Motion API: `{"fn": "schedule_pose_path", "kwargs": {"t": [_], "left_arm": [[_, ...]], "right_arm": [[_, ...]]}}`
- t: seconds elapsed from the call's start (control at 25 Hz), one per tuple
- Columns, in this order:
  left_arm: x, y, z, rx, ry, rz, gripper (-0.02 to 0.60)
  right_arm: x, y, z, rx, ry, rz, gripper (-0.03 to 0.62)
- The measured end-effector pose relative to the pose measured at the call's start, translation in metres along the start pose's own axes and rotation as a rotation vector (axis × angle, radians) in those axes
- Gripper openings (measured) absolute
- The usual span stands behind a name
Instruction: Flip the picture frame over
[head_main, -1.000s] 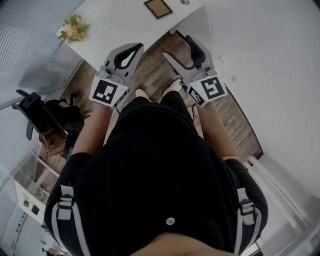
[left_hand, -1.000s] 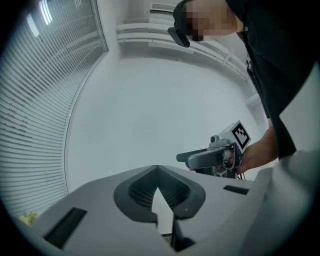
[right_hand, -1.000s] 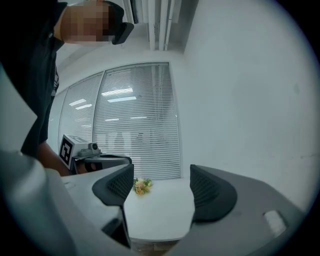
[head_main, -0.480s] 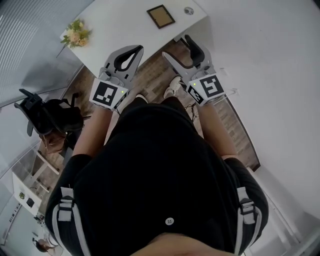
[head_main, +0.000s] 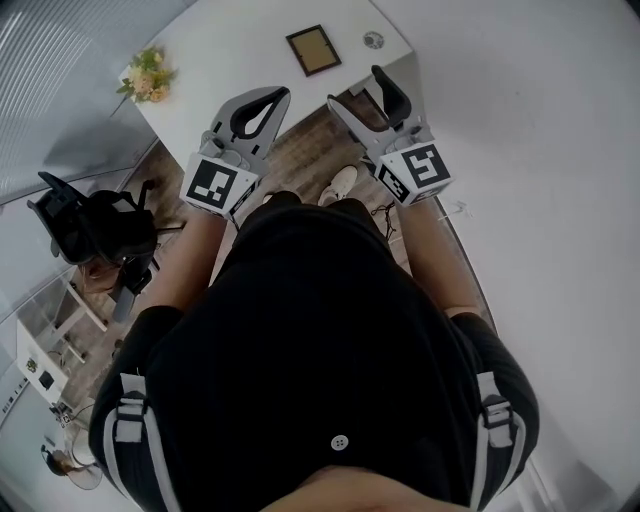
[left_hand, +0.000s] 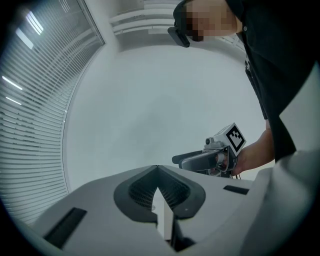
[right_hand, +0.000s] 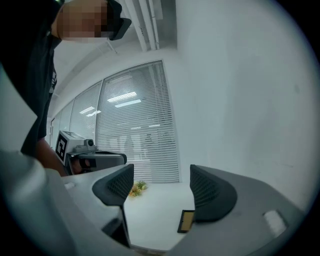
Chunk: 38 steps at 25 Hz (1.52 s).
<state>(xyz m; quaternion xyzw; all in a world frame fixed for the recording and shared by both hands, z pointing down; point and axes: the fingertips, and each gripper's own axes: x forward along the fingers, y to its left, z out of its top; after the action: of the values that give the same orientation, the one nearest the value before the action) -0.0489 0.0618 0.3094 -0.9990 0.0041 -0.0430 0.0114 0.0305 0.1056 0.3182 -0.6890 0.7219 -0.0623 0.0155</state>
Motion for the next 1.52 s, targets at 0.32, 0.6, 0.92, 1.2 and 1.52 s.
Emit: {"fn": "schedule_pose_path", "kwargs": {"t": [0.32,0.6,0.92,1.2,1.52], "left_arm": [[0.056,-0.004,0.009,-0.04,0.009,0.092,0.005],[0.069,-0.007,0.002,-0.054,0.044,0.159,0.005],[0.066,0.023,-0.015,-0.079,0.042,0.158,0.005],[0.075,0.072,-0.038,-0.087,0.02,0.136,0.005],[0.082,0.132,-0.083,-0.099,0.052,0.143,0.005]], "right_arm": [[-0.002,-0.068,0.0,0.035,0.008,0.081,0.348],[0.008,-0.089,-0.01,0.054,0.044,0.157,0.348],[0.046,-0.081,-0.041,0.064,0.11,0.165,0.348],[0.097,-0.095,-0.085,0.066,0.222,0.079,0.347],[0.163,-0.108,-0.145,0.059,0.363,0.003,0.347]]}}
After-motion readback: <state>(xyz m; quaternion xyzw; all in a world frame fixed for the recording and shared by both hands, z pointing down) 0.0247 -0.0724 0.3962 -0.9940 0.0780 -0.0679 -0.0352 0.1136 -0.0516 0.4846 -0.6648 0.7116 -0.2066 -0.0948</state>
